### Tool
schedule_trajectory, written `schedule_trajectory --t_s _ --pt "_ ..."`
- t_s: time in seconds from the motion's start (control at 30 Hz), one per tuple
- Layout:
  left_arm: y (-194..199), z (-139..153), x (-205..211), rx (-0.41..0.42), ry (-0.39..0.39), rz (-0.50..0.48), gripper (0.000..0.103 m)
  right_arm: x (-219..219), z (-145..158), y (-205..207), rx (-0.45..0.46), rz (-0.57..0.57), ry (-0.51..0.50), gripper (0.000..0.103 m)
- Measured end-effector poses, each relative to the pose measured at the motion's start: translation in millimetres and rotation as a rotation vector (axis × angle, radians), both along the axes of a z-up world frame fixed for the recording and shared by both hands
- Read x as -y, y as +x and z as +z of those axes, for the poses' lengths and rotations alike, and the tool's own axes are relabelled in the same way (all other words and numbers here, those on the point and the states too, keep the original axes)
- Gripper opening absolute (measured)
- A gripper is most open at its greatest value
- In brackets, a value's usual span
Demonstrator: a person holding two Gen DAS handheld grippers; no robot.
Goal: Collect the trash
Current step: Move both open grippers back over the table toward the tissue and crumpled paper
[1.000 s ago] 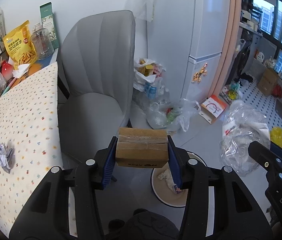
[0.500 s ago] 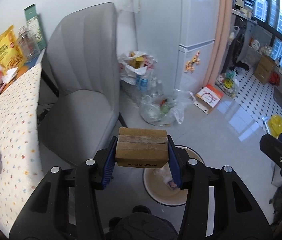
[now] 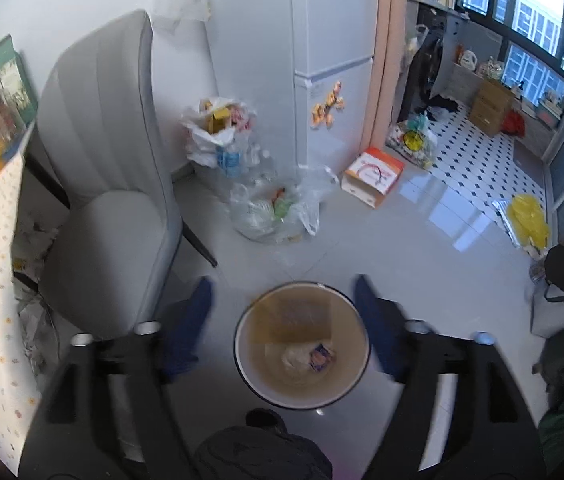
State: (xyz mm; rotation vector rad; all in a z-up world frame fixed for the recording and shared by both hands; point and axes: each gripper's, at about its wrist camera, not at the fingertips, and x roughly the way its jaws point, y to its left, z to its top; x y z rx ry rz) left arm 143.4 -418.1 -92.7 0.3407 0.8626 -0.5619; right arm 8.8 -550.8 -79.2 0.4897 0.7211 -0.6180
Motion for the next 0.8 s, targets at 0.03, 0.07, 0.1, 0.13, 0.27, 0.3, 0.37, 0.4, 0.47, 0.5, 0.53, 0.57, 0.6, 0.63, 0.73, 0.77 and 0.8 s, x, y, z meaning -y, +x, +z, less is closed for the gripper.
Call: schedule_trajectory --t_s 0.03,0.07,0.1,0.13,0.27,0.3,0.37,0.4,0.47,0.5,0.53,0.57,0.6,0.63,0.73,0.77,0.8 --pt "-0.4 2.5 -1.5 0.011 -0.002 0.004 0.085 2.3 0.0 -2.1 0.005 -0.008 0.001 0.062" --pt "0.6 6.0 -4.0 0.019 -0.004 0.011 0.087 3.6 -0.1 -3.4 0.010 -0.012 0.003 0.062" --pt "2.0 8.3 -5.5 0.024 -0.004 0.017 0.088 4.8 -0.4 -4.0 0.013 -0.013 0.006 0.062" --pt "3.0 10.9 -8.0 0.031 -0.003 0.027 0.089 5.2 -0.5 -3.8 0.015 -0.012 0.007 0.062" --pt "9.0 24.6 -30.6 0.045 -0.029 0.079 0.094 -0.9 3.2 -0.5 0.026 0.007 0.006 0.063" --pt "9.4 27.3 -36.9 0.052 -0.031 0.091 0.094 -4.7 5.2 1.8 0.030 0.018 0.003 0.064" --pt "9.5 32.4 -51.6 0.064 -0.030 0.111 0.094 -12.1 9.4 5.2 0.039 0.036 -0.004 0.067" --pt "9.6 35.8 -58.4 0.071 -0.033 0.120 0.094 -18.1 12.6 7.2 0.046 0.048 -0.010 0.070" --pt "9.9 45.5 -77.0 0.091 -0.047 0.150 0.094 -28.3 17.3 10.5 0.055 0.067 -0.020 0.075" --pt "10.1 50.3 -87.2 0.099 -0.055 0.167 0.094 -36.3 20.0 13.6 0.059 0.080 -0.024 0.077" --pt "10.2 54.8 -97.9 0.108 -0.063 0.184 0.095 -41.6 21.6 16.5 0.063 0.089 -0.023 0.079" --pt "10.5 57.5 -106.8 0.115 -0.067 0.199 0.096 -46.3 23.3 18.3 0.065 0.099 -0.021 0.080" --pt "10.4 61.4 -117.2 0.123 -0.072 0.216 0.097 -55.2 26.3 21.1 0.070 0.115 -0.022 0.081" --pt "10.0 65.3 -128.0 0.132 -0.076 0.233 0.097 -63.6 29.3 23.8 0.074 0.132 -0.028 0.083" --pt "10.2 70.9 -152.1 0.152 -0.083 0.271 0.097 -89.8 38.1 31.0 0.087 0.178 -0.050 0.086" --pt "10.4 71.7 -162.4 0.152 -0.087 0.286 0.097 -97.9 40.3 33.1 0.093 0.195 -0.055 0.086" --pt "11.4 72.5 -173.0 0.147 -0.094 0.301 0.097 -108.5 42.7 36.3 0.096 0.216 -0.064 0.087"
